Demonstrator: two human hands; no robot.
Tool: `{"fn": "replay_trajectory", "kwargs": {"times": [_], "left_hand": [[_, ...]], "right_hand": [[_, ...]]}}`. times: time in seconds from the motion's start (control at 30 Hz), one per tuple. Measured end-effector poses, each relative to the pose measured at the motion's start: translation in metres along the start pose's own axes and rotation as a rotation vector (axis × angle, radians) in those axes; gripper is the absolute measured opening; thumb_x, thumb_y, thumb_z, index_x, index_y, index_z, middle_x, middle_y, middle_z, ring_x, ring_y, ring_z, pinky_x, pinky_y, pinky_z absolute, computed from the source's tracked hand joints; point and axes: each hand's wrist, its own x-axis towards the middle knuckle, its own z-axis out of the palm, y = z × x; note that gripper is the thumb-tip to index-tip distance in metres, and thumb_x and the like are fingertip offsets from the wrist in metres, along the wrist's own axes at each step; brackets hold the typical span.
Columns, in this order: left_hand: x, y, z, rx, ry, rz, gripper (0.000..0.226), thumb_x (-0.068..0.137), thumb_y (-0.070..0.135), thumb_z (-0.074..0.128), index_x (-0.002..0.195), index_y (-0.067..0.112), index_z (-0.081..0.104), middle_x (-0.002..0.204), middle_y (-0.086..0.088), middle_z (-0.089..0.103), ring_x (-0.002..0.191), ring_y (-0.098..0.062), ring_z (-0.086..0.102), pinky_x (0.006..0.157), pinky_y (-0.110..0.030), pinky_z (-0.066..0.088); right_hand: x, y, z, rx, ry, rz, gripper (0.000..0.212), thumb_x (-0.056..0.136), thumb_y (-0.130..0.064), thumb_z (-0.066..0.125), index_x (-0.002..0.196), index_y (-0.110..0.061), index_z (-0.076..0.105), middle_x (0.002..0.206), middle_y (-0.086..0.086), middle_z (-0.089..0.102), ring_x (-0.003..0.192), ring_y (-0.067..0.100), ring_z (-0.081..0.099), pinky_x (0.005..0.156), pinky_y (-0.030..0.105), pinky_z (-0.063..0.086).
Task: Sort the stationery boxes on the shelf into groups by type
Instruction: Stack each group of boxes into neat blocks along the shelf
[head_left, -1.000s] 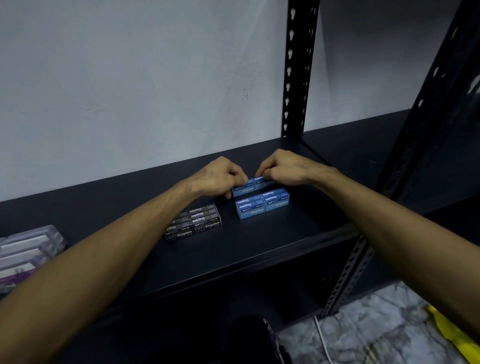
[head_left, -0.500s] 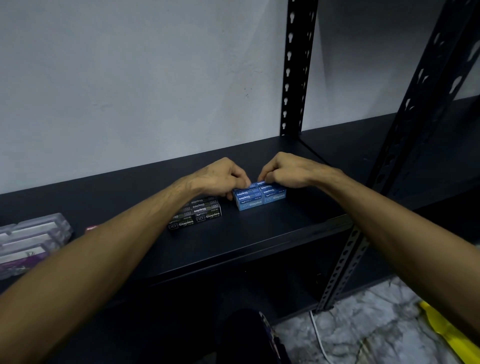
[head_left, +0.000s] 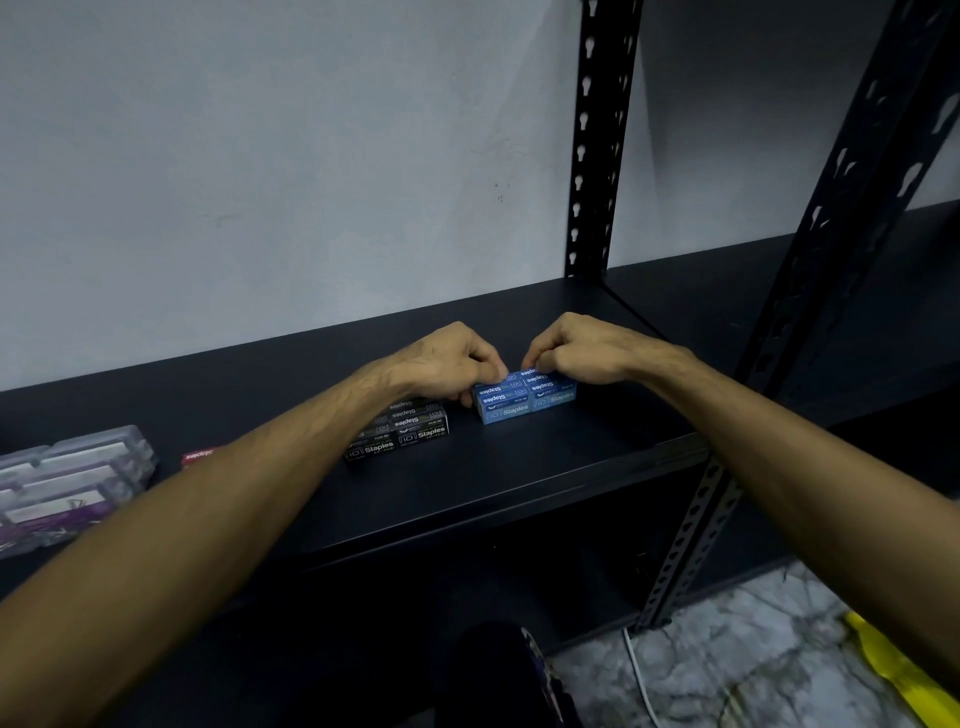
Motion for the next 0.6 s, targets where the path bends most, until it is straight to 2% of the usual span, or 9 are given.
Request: {"fn": "replay_trajectory", "kwargs": {"times": [0.3,0.4,0.5,0.6], "left_hand": [[0.000,0.000,0.000,0.013,-0.011,0.003,0.018,0.097,0.021,0.057,0.099,0.017,0.075,0.079,-0.001,0.070,0.062,-0.011,0.063,0.051,-0.020,0.047],[-0.004,0.002,-0.004,0.047,-0.016,0.003,0.023,0.097,0.036,0.056,0.093,0.021,0.074,0.074,0.003,0.067,0.065,-0.012,0.062,0.054,-0.023,0.048],[-0.011,0.004,-0.016,0.155,0.064,0.006,0.040,0.095,0.055,0.051,0.080,0.023,0.068,0.082,-0.003,0.070,0.067,-0.013,0.063,0.064,-0.032,0.052],[-0.028,0.013,-0.036,0.253,0.201,0.046,0.045,0.095,0.058,0.047,0.083,0.019,0.066,0.079,-0.003,0.067,0.071,-0.019,0.061,0.073,-0.039,0.052]], "right_hand": [[-0.001,0.000,0.001,0.005,0.005,0.001,0.025,0.097,-0.017,0.052,0.104,-0.027,0.074,0.096,-0.014,0.068,0.089,0.002,0.060,0.072,0.023,0.041],[-0.003,-0.001,0.001,-0.030,0.002,0.029,0.021,0.096,-0.023,0.055,0.110,-0.028,0.069,0.107,-0.010,0.065,0.096,0.005,0.058,0.080,0.027,0.043],[-0.010,-0.010,-0.001,-0.078,0.109,0.017,0.028,0.094,-0.034,0.060,0.121,-0.027,0.065,0.113,-0.010,0.058,0.105,0.009,0.057,0.087,0.028,0.043],[-0.024,-0.028,-0.005,-0.090,0.278,-0.034,0.033,0.096,-0.037,0.059,0.124,-0.022,0.064,0.110,-0.012,0.053,0.102,0.007,0.054,0.085,0.027,0.042]]}}
